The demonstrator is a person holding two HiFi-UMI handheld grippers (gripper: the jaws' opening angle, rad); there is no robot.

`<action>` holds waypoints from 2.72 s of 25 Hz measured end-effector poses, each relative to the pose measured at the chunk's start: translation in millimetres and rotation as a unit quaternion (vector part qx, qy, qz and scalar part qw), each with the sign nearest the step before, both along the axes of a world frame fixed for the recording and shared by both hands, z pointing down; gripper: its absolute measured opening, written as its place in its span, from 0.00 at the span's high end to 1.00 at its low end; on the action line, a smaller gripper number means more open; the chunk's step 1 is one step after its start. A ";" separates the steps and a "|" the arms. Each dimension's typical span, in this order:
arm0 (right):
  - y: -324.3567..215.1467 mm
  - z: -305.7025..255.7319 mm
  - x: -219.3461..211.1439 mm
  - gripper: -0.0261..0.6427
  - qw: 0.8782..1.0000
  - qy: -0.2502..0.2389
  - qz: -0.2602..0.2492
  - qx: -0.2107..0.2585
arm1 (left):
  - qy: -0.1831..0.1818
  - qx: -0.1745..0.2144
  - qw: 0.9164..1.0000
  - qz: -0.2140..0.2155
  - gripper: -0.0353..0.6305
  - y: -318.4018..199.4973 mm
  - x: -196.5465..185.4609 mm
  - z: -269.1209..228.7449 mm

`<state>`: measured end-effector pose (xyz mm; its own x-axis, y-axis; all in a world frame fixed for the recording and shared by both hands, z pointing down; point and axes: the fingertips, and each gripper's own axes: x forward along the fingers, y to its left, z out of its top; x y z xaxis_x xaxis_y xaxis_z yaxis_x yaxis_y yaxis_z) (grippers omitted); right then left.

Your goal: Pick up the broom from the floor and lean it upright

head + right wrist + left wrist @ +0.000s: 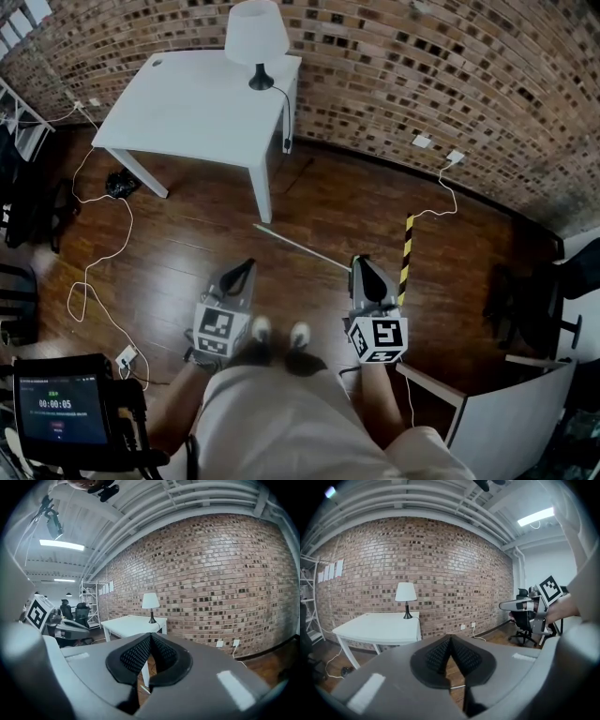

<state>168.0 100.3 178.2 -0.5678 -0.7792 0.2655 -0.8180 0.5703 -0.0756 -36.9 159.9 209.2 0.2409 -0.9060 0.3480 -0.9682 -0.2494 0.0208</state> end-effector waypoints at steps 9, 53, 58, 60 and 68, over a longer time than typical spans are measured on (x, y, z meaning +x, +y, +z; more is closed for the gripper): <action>-26.8 15.4 -7.6 0.94 0.998 0.001 -0.062 -0.019 | -0.007 -0.020 0.999 -0.031 0.94 -13.8 9.4 19.2; -179.7 477.4 -71.5 0.81 0.949 0.165 -0.132 -0.233 | 0.009 -0.201 0.977 0.065 0.94 -195.3 -42.7 367.9; -181.3 548.6 -70.2 0.81 0.947 0.181 -0.114 -0.240 | -0.001 -0.219 0.973 0.070 0.94 -185.9 -52.8 430.0; -183.3 578.9 -69.5 0.81 0.945 0.186 -0.114 -0.242 | -0.001 -0.228 0.972 0.064 0.94 -183.0 -55.0 457.8; -183.7 690.9 -65.4 0.81 0.928 0.231 -0.135 -0.260 | -0.019 -0.251 0.960 0.126 0.94 -169.1 -42.3 537.3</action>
